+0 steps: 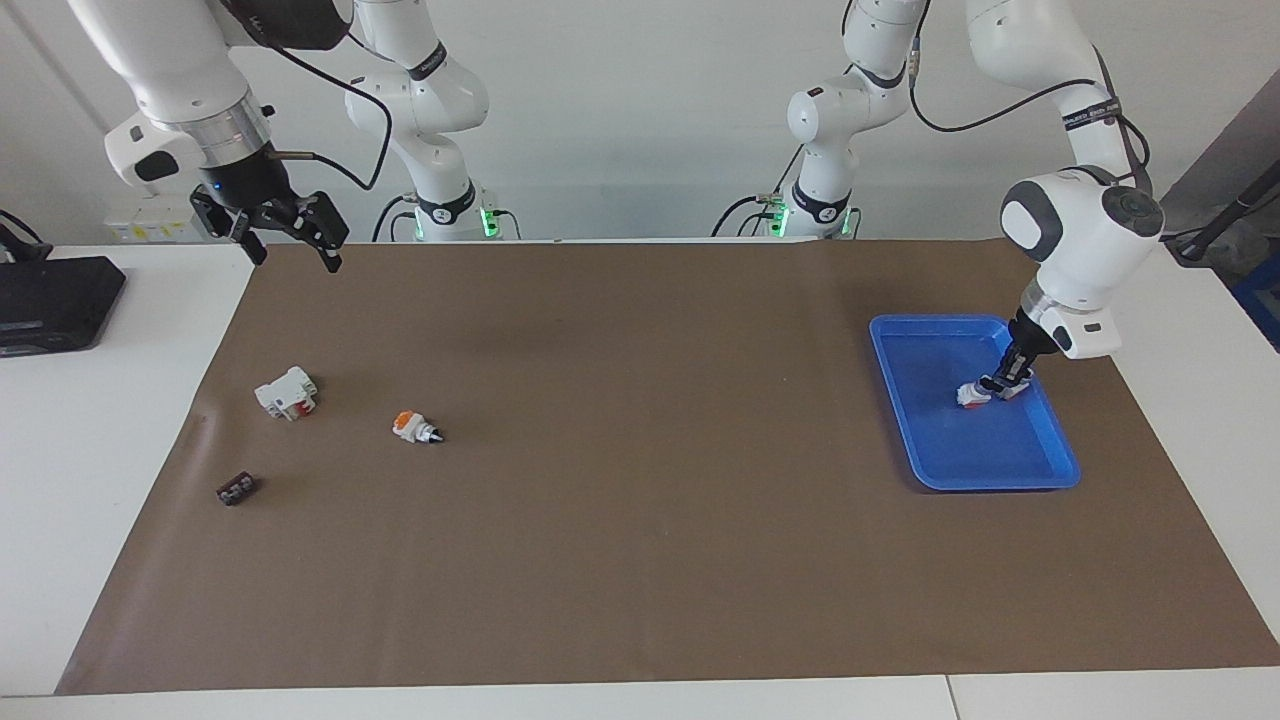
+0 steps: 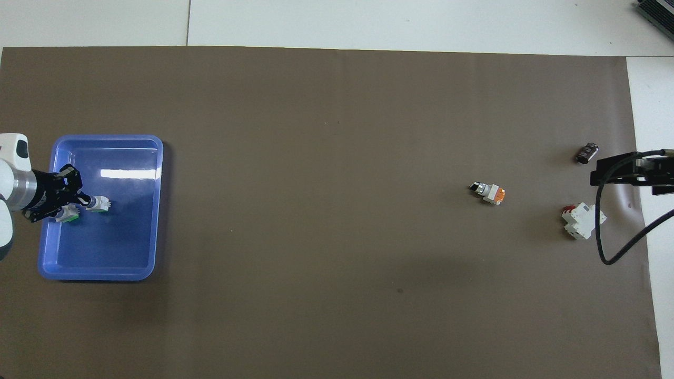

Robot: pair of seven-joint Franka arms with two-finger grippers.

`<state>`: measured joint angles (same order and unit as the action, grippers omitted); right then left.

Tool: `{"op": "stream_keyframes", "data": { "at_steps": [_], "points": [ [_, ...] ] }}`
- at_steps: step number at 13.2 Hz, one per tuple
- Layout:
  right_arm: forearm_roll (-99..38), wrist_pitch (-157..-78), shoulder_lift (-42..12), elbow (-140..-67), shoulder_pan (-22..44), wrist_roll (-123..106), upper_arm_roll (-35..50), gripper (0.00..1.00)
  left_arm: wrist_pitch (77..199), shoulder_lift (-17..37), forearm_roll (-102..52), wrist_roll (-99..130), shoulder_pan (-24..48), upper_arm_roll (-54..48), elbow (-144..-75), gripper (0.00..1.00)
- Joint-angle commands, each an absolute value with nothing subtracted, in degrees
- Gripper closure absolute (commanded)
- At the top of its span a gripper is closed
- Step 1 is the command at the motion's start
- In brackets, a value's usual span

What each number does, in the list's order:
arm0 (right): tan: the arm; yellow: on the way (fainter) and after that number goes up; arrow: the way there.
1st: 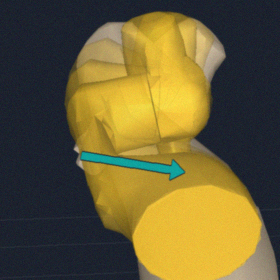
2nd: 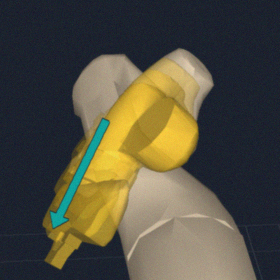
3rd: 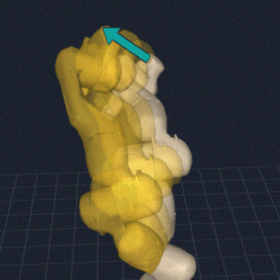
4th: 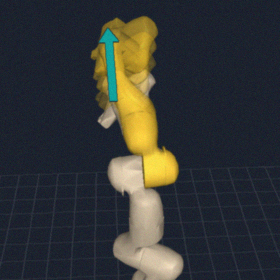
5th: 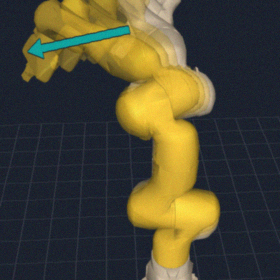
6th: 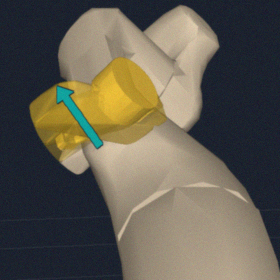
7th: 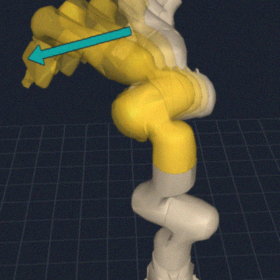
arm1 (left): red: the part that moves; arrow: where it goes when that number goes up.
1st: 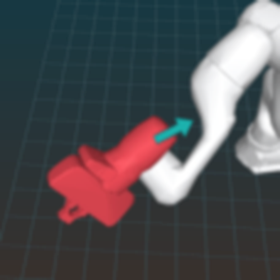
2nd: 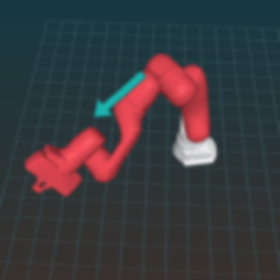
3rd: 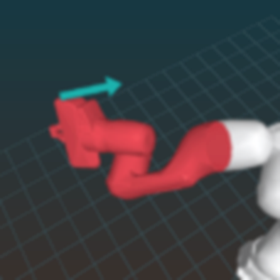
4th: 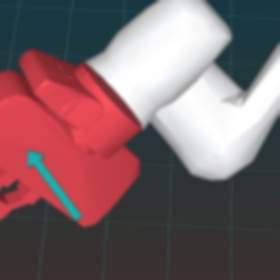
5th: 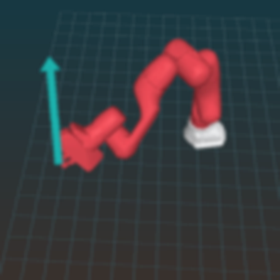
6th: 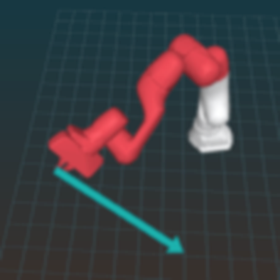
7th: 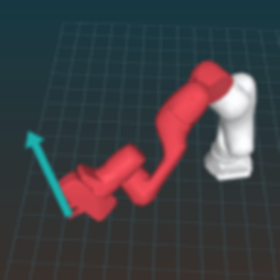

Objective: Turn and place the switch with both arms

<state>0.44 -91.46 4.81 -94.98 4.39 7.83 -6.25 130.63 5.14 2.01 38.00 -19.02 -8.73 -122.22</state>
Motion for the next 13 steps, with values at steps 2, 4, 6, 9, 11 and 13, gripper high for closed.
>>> {"op": "stream_keyframes", "data": {
  "at_steps": [2,4,6,9,11,13],
  "points": [
    [0.3,-91.1,3.6,-92.3,3.4,7.4,-5.5,0.0,129.2,5.7,3.2,36.2,-18.9,-8.7,-121.0,1.0],
    [0.1,-90.8,4.5,-93.9,3.3,7.5,-5.5,0.0,129.2,5.7,3.2,35.1,-19.1,-8.7,-120.9,1.0],
    [0.3,-91.2,5.4,-95.4,3.6,7.5,-5.5,0.0,129.2,5.8,3.2,34.5,-19.1,-8.7,-120.5,1.0],
    [1.5,-89.4,4.8,-94.2,3.6,7.4,-5.4,0.0,129.1,5.9,3.2,34.4,-18.8,-8.7,-119.7,0.87],
    [2.6,-89.5,4.8,-94.1,3.6,7.4,-5.4,0.0,128.8,6.5,3.3,33.8,-18.7,-8.7,-119.2,0.73],
    [2.6,-89.3,4.5,-93.4,3.7,7.4,-5.4,0.0,128.0,6.7,3.3,33.7,-18.6,-8.8,-117.9,0.66]
  ]
}}
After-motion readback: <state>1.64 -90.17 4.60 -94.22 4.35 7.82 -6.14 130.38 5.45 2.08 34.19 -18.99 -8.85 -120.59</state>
